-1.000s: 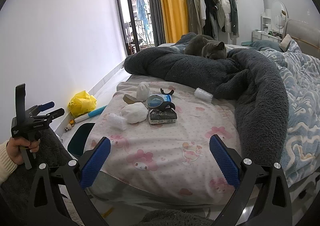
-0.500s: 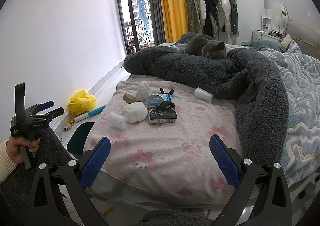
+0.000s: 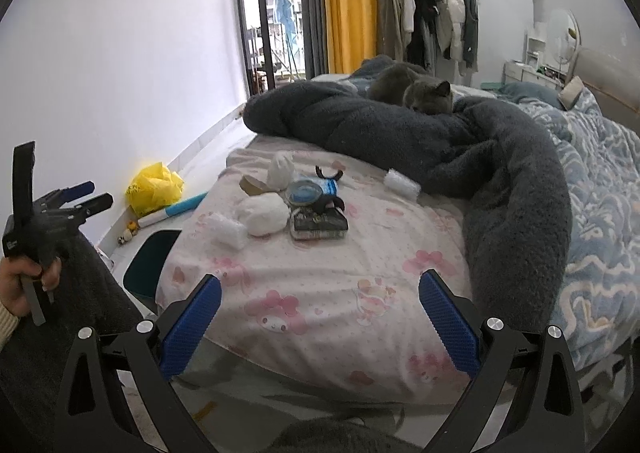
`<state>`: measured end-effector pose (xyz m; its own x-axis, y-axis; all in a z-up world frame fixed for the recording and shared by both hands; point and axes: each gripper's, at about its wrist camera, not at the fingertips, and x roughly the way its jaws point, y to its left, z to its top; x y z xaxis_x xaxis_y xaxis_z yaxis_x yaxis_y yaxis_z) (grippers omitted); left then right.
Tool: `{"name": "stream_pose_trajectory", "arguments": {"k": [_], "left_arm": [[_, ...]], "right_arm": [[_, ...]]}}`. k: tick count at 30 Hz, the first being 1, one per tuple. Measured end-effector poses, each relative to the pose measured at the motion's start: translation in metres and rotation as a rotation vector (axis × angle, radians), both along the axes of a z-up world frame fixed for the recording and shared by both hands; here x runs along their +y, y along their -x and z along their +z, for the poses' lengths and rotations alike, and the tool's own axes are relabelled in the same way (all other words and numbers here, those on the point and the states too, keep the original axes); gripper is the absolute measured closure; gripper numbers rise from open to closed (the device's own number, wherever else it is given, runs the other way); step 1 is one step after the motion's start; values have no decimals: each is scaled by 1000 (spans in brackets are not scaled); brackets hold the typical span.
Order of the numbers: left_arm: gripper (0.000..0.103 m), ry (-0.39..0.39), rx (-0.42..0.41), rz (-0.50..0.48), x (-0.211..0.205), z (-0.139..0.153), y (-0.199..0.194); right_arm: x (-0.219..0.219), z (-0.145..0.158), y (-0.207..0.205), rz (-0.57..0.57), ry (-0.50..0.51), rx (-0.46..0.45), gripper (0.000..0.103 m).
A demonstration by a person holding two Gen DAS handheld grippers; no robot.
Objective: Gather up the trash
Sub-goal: 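Grasp the bubble-wrap roll with the left gripper while the right gripper grasps the black rubber ring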
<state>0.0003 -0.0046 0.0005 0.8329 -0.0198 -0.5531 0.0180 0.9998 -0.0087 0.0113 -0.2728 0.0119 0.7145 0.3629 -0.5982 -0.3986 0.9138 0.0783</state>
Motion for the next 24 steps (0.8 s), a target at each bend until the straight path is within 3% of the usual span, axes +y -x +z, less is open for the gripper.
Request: {"name": "stream_pose_trajectory", "arguments": {"k": [7, 12, 20, 24], "left_arm": [[3, -15, 66, -41, -6, -1, -6], [3, -29, 81, -78, -14, -4, -13], [5, -4, 94, -155, -26, -11, -35], [6, 2, 94, -198, -32, -20, -46]], "right_arm": [[1, 9, -10, 7, -145, -5, 3], [20, 4, -25, 39, -65, 2, 3], [28, -4, -63, 42, -104, 11, 3], [39, -19, -82, 56, -71, 31, 3]]}}
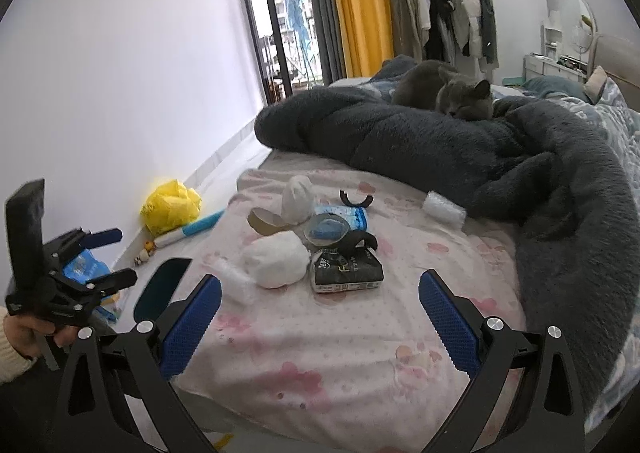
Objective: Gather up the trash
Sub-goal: 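Grasp the bubble-wrap roll with the left gripper while the right gripper grasps the black rubber ring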
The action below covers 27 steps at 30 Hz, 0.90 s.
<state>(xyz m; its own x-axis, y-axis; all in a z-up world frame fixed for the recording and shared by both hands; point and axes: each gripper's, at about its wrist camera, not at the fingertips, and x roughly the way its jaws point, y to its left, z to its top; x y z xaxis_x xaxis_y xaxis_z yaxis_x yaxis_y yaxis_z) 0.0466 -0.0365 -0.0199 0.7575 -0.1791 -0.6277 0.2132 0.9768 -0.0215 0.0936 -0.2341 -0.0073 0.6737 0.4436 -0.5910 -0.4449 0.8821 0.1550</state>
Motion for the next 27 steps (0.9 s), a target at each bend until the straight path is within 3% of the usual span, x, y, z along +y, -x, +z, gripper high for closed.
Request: {"name": "stream_pose_trajectory", "arguments": {"k": [13, 19, 25, 27], "left_arm": [[15, 2, 65, -101, -28, -31, -39], [19, 22, 113, -137, -43, -48, -58], [20, 28, 143, -135, -51, -58, -68], [26, 27, 156, -127, -54, -61, -72]], "right_arm": [[17, -25, -40, 54, -11, 48, 11], [18, -34, -58, 52, 3, 69, 21], [23, -47, -75, 67, 28, 100, 22], [26, -52, -83, 69, 39, 115, 24]]}}
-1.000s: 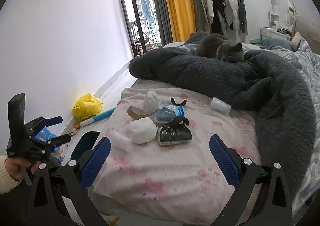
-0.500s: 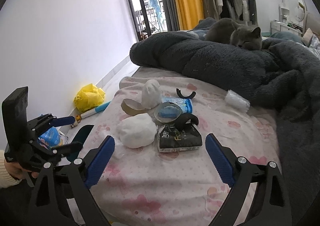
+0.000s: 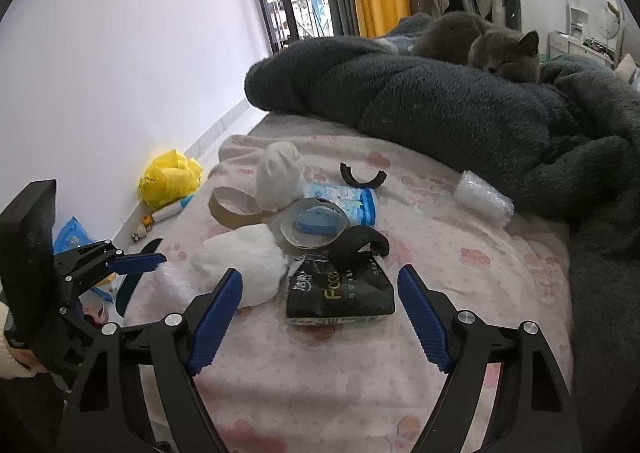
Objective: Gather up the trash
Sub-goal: 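Grasp the bubble-wrap roll with the left gripper while the right gripper grasps the black rubber ring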
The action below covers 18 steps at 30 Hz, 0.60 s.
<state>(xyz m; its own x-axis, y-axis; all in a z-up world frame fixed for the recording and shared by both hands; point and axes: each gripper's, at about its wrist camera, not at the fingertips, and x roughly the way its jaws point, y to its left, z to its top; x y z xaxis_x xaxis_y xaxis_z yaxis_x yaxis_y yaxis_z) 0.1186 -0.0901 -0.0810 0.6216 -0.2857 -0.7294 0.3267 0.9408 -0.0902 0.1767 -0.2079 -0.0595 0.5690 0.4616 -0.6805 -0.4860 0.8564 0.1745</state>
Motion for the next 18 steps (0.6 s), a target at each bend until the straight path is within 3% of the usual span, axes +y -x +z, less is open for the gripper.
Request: {"name": "stream_pose_trajectory", "arguments": {"k": [7, 11, 18], "left_arm": [[39, 6, 16, -32, -4, -7, -6], [40, 26, 19, -40, -1, -8, -7], [44, 82, 36, -45, 5, -6, -10]], "right_arm": [[1, -12, -21, -14, -30, 49, 37], [-5, -16, -31, -58, -45, 69, 43], [-3, -21, -46, -52, -30, 80, 43]]}}
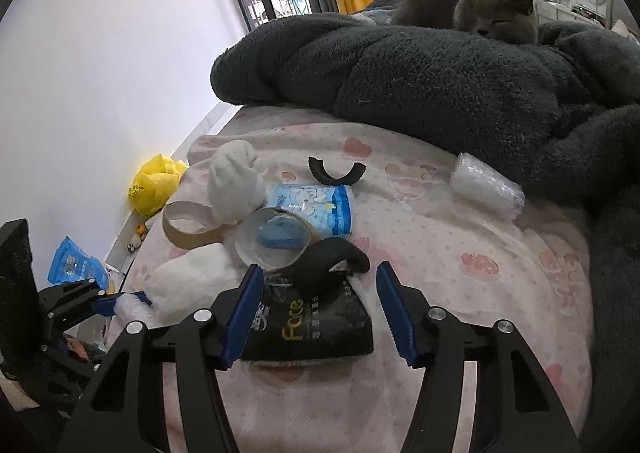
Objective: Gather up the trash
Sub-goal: 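Grasp the bubble-wrap roll with the left gripper while the right gripper grasps the black rubber ring, then carry the bubble wrap to the green bin and open the left gripper while the right carries the ring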
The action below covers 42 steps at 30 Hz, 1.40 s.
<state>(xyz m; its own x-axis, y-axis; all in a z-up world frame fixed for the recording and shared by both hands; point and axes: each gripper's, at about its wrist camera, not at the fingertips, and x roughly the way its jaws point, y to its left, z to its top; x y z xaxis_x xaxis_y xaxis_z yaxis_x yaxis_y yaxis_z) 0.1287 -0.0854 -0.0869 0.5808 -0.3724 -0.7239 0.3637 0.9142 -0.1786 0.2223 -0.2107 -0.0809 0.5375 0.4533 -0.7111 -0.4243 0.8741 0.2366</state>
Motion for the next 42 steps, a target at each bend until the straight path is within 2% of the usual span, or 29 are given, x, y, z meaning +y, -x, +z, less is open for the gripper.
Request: {"name": "stream_pose_trajectory", "arguments": {"k": [10, 18, 19, 20, 24, 33, 42], "left_arm": [[44, 19, -33, -30, 3, 12, 10], [44, 53, -33, -23, 16, 19, 11], [44, 54, -34, -24, 16, 20, 12], [44, 54, -37, -24, 17, 20, 12], [44, 55, -45, -18, 23, 24, 13], [44, 58, -77, 30, 50, 35, 14], [44, 33, -73, 129, 89, 34, 10]], "right_arm": [[2, -15, -18, 68, 17, 4, 43], [1, -29, -30, 125, -58, 37, 43], [1, -29, -31, 129, -65, 38, 46], [1, -29, -32, 133, -78, 40, 54], [6, -26, -31, 146, -72, 35, 58], [7, 6, -24, 92, -70, -58, 58], [41, 41, -14, 40, -68, -127, 58]]}}
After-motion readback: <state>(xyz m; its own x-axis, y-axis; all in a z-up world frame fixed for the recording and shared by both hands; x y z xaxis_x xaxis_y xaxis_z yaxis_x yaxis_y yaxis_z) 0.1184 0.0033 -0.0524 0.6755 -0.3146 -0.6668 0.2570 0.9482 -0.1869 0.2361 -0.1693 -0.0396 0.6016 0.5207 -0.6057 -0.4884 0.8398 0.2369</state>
